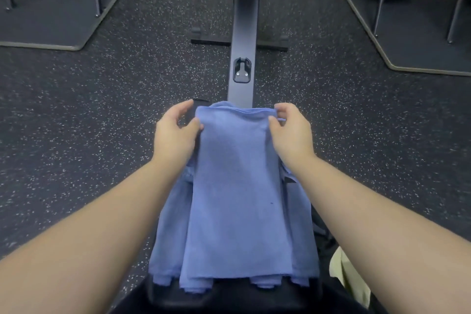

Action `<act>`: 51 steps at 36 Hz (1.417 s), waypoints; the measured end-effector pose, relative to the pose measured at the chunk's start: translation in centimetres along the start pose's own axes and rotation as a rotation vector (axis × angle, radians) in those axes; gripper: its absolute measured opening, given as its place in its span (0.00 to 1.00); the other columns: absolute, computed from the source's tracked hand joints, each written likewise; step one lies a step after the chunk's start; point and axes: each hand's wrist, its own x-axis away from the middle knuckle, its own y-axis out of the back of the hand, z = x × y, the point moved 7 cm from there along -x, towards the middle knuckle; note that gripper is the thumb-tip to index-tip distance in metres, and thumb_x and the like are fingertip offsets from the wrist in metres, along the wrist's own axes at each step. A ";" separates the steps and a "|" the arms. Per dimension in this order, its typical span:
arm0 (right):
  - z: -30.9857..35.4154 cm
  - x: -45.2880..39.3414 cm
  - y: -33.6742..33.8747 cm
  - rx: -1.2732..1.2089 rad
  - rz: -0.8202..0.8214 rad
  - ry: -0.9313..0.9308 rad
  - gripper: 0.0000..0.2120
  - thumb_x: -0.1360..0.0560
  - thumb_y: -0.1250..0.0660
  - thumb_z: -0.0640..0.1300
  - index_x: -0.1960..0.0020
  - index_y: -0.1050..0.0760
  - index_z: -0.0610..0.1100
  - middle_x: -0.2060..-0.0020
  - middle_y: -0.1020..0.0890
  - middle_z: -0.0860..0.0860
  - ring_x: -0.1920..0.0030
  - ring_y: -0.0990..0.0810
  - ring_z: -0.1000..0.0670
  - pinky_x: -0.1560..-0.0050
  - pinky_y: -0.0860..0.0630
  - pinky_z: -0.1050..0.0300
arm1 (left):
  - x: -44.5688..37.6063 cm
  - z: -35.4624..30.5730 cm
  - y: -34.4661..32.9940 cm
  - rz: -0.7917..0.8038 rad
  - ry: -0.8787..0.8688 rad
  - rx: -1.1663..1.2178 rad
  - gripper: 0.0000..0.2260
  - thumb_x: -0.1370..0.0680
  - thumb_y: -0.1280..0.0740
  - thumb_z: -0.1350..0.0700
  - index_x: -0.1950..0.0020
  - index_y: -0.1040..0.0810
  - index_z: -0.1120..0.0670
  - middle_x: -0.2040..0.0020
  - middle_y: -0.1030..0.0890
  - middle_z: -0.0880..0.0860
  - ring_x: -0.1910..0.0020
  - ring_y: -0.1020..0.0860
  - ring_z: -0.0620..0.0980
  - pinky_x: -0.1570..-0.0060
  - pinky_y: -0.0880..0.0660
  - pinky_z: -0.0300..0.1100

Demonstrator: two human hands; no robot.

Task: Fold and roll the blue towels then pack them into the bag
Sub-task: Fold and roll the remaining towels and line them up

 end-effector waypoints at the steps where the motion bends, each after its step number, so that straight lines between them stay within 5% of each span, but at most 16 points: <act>1: 0.2 0.2 0.0 0.017 0.004 0.027 0.16 0.21 0.39 0.40 0.33 0.29 0.45 0.39 0.23 0.51 0.42 0.24 0.52 0.42 0.31 0.61 | 0.3 -0.2 -0.1 0.017 -0.035 -0.050 0.19 0.23 0.33 0.60 0.34 0.26 0.47 0.44 0.22 0.42 0.59 0.22 0.42 0.45 0.23 0.46; 4: 0.9 1.4 0.3 0.078 0.038 0.115 0.21 0.22 0.39 0.39 0.29 0.33 0.44 0.32 0.28 0.51 0.32 0.31 0.52 0.32 0.36 0.59 | 1.7 -0.6 -0.5 0.106 -0.162 -0.149 0.19 0.22 0.34 0.62 0.32 0.27 0.49 0.30 0.31 0.48 0.41 0.24 0.42 0.34 0.30 0.47; 7: 1.6 3.7 0.6 0.159 0.085 0.257 0.22 0.22 0.39 0.37 0.28 0.34 0.42 0.27 0.34 0.50 0.28 0.37 0.53 0.34 0.49 0.75 | 4.3 -0.3 -0.8 0.212 -0.306 -0.331 0.21 0.23 0.34 0.63 0.31 0.27 0.50 0.27 0.36 0.46 0.29 0.36 0.43 0.29 0.40 0.38; 10: 1.4 6.8 0.1 0.188 0.146 0.353 0.21 0.22 0.37 0.35 0.30 0.32 0.40 0.28 0.33 0.47 0.28 0.37 0.52 0.37 0.54 0.81 | 7.6 1.0 -1.2 0.325 -0.407 -0.467 0.23 0.23 0.34 0.62 0.30 0.29 0.46 0.28 0.40 0.41 0.32 0.39 0.36 0.36 0.45 0.26; 16: -1.1 14.9 -1.2 0.277 0.355 0.504 0.22 0.25 0.38 0.42 0.31 0.29 0.42 0.31 0.28 0.46 0.31 0.30 0.47 0.31 0.46 0.66 | 14.9 4.7 -0.8 0.548 -0.551 -0.654 0.23 0.25 0.40 0.48 0.30 0.33 0.42 0.26 0.35 0.50 0.28 0.34 0.56 0.35 0.34 0.55; 21: -2.4 18.9 -1.0 0.444 0.372 0.577 0.22 0.26 0.41 0.50 0.33 0.31 0.47 0.35 0.24 0.50 0.35 0.27 0.51 0.33 0.42 0.65 | 18.1 6.3 0.1 0.582 -0.665 -0.904 0.27 0.28 0.41 0.39 0.30 0.32 0.44 0.29 0.29 0.50 0.33 0.27 0.54 0.47 0.24 0.54; 25: -3.9 20.3 -1.0 0.521 0.425 0.530 0.25 0.26 0.40 0.55 0.31 0.31 0.49 0.32 0.27 0.52 0.31 0.29 0.51 0.34 0.34 0.57 | 19.6 7.0 -0.1 0.628 -0.696 -0.983 0.40 0.39 0.26 0.34 0.30 0.32 0.45 0.30 0.28 0.49 0.33 0.27 0.51 0.50 0.22 0.53; 27: -4.8 21.2 -1.5 0.558 0.462 0.497 0.28 0.27 0.34 0.53 0.29 0.31 0.48 0.29 0.31 0.52 0.28 0.34 0.49 0.31 0.37 0.50 | 20.5 7.6 -0.8 0.662 -0.674 -1.018 0.48 0.48 0.19 0.37 0.32 0.31 0.45 0.31 0.26 0.49 0.35 0.25 0.51 0.52 0.21 0.51; 31: -5.1 22.2 -2.6 0.660 0.432 0.468 0.38 0.47 0.18 0.58 0.39 0.22 0.50 0.39 0.21 0.53 0.39 0.21 0.47 0.45 0.24 0.53 | 21.2 7.1 -1.9 0.525 -0.738 -1.034 0.41 0.46 0.17 0.50 0.36 0.27 0.46 0.35 0.23 0.48 0.37 0.24 0.49 0.58 0.19 0.47; 35: -5.5 22.4 -3.3 0.774 0.370 0.456 0.41 0.53 0.16 0.57 0.41 0.20 0.49 0.41 0.19 0.53 0.40 0.20 0.47 0.46 0.22 0.50 | 21.1 6.7 -2.3 0.429 -0.816 -0.991 0.23 0.33 0.35 0.51 0.38 0.28 0.46 0.37 0.22 0.49 0.39 0.24 0.49 0.60 0.19 0.45; 38: -5.5 22.3 -3.4 0.828 0.303 0.490 0.40 0.53 0.16 0.55 0.42 0.19 0.49 0.41 0.19 0.53 0.40 0.20 0.47 0.46 0.22 0.47 | 20.9 6.5 -2.0 0.407 -0.826 -0.975 0.20 0.30 0.44 0.53 0.38 0.30 0.47 0.40 0.19 0.50 0.41 0.20 0.52 0.59 0.19 0.45; 43: -4.8 22.0 -3.0 0.802 0.244 0.527 0.34 0.48 0.17 0.55 0.44 0.18 0.48 0.43 0.18 0.53 0.41 0.20 0.48 0.47 0.22 0.46 | 20.7 5.5 -1.6 0.308 -0.875 -0.942 0.16 0.30 0.44 0.55 0.43 0.30 0.48 0.47 0.17 0.48 0.45 0.19 0.51 0.48 0.24 0.58; 47: -4.0 21.8 -2.9 0.697 0.178 0.601 0.27 0.46 0.17 0.49 0.48 0.17 0.48 0.47 0.16 0.54 0.44 0.18 0.51 0.48 0.21 0.50 | 20.5 5.2 -1.3 0.246 -0.886 -0.872 0.14 0.30 0.44 0.56 0.45 0.30 0.48 0.51 0.16 0.46 0.48 0.17 0.50 0.43 0.36 0.53; 51: -4.1 21.8 -2.8 0.622 0.141 0.684 0.19 0.39 0.22 0.38 0.49 0.17 0.47 0.49 0.16 0.54 0.46 0.17 0.50 0.48 0.21 0.53 | 20.1 5.4 -0.8 0.231 -0.828 -0.841 0.14 0.29 0.44 0.56 0.45 0.29 0.47 0.52 0.17 0.45 0.47 0.17 0.49 0.43 0.36 0.50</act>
